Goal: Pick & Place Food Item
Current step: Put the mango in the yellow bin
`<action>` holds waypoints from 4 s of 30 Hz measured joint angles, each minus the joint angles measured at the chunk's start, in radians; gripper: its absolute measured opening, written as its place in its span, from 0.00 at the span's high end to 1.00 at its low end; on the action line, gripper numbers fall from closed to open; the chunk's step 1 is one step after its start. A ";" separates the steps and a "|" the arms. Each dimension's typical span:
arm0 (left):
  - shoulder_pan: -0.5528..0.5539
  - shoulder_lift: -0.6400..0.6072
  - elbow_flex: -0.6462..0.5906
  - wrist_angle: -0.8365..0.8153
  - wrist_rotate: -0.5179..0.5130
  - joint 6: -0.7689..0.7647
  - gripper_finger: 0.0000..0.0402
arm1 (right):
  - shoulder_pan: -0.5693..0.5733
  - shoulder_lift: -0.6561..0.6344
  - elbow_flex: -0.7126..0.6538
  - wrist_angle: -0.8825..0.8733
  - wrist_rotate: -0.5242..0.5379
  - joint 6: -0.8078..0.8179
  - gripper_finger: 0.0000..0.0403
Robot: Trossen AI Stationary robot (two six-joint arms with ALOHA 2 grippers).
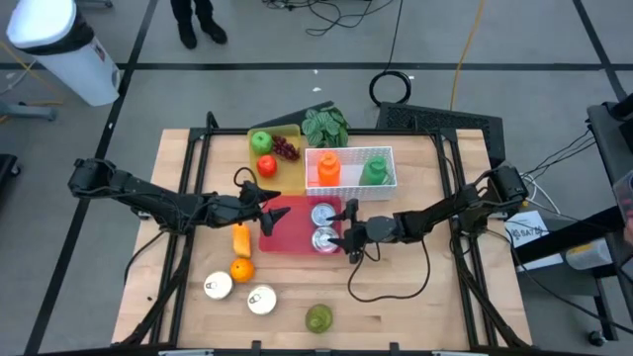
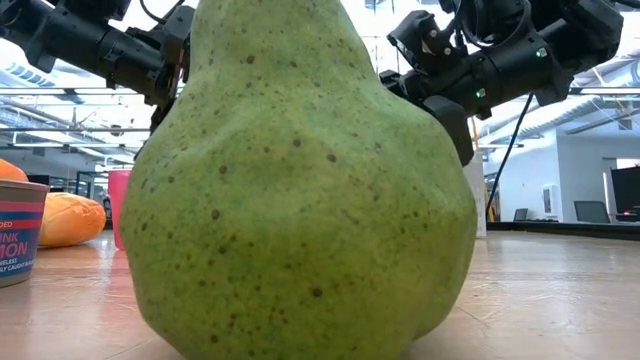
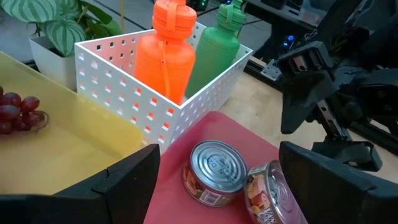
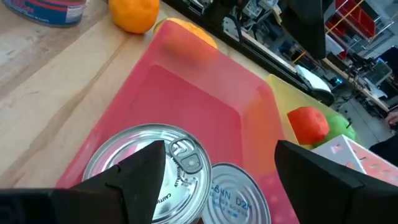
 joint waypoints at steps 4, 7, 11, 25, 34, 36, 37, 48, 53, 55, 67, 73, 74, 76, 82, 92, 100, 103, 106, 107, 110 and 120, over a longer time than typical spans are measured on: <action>0.000 0.000 0.000 0.000 0.000 0.009 0.15 | 0.000 0.000 0.000 -0.009 -0.005 0.089 0.30; 0.000 0.000 0.000 0.000 0.000 0.009 0.15 | 0.000 0.000 0.000 -0.012 -0.052 0.159 0.30; 0.000 0.000 0.000 0.000 0.000 0.012 0.15 | 0.000 0.000 0.000 -0.024 -0.094 0.221 0.30; 0.000 0.000 0.000 0.001 0.001 0.023 0.15 | 0.008 -0.217 -0.013 -0.319 -0.104 0.418 0.30; 0.000 0.000 0.000 0.002 0.001 0.021 0.15 | 0.007 -0.316 -0.134 -0.150 -0.104 0.541 0.30; 0.000 0.000 0.000 0.001 0.001 0.021 0.15 | 0.007 -0.314 -0.169 -0.091 -0.104 0.543 0.30; 0.000 0.000 0.000 0.001 0.001 0.021 0.15 | 0.007 -0.314 -0.184 -0.064 -0.104 0.543 0.30; 0.000 0.000 0.000 0.001 0.001 0.021 0.15 | 0.007 -0.315 -0.220 0.002 -0.103 0.544 0.30; 0.000 0.000 0.000 0.001 0.001 0.021 0.15 | 0.007 -0.315 -0.220 0.000 -0.103 0.539 0.30; 0.000 0.000 0.000 0.001 0.001 0.021 0.15 | 0.007 -0.315 -0.220 0.000 -0.103 0.532 0.30; 0.000 0.000 0.000 0.001 0.001 0.021 0.15 | 0.007 -0.315 -0.220 -0.001 -0.104 0.519 0.30; 0.000 0.000 0.000 0.001 0.001 0.021 0.15 | 0.008 -0.363 -0.220 -0.114 -0.113 0.519 0.30; 0.000 0.000 0.000 0.001 0.001 0.021 0.15 | 0.008 -0.383 -0.219 -0.157 -0.127 0.519 0.30; 0.000 0.000 0.000 0.001 0.001 0.021 0.15 | 0.008 -0.428 -0.219 -0.251 -0.135 0.528 0.30; 0.000 0.000 0.000 0.001 0.001 0.021 0.15 | 0.009 -0.519 -0.219 -0.441 -0.134 0.603 0.30; 0.004 0.000 0.000 0.009 0.158 0.097 0.15 | 0.059 -0.531 -0.219 -0.449 -0.184 0.690 0.30; 0.006 -0.001 0.000 0.148 0.113 0.063 0.15 | 0.065 -0.531 -0.219 -0.398 -0.166 0.720 0.30; 0.006 0.000 0.001 0.195 0.110 0.047 0.15 | 0.060 -0.531 -0.219 -0.363 -0.128 0.697 0.30; 0.006 -0.001 0.001 0.205 0.173 0.068 0.15 | 0.052 -0.530 -0.219 -0.344 -0.103 0.671 0.30; 0.004 -0.001 0.001 0.205 0.208 0.068 0.15 | 0.049 -0.530 -0.219 -0.335 -0.103 0.665 0.30; -0.001 -0.009 0.001 0.211 0.277 0.087 0.15 | 0.037 -0.530 -0.219 -0.323 -0.103 0.638 0.30; 0.041 -0.008 0.078 -0.152 0.469 -0.142 0.15 | 0.013 -0.530 -0.219 -0.333 -0.104 0.622 0.30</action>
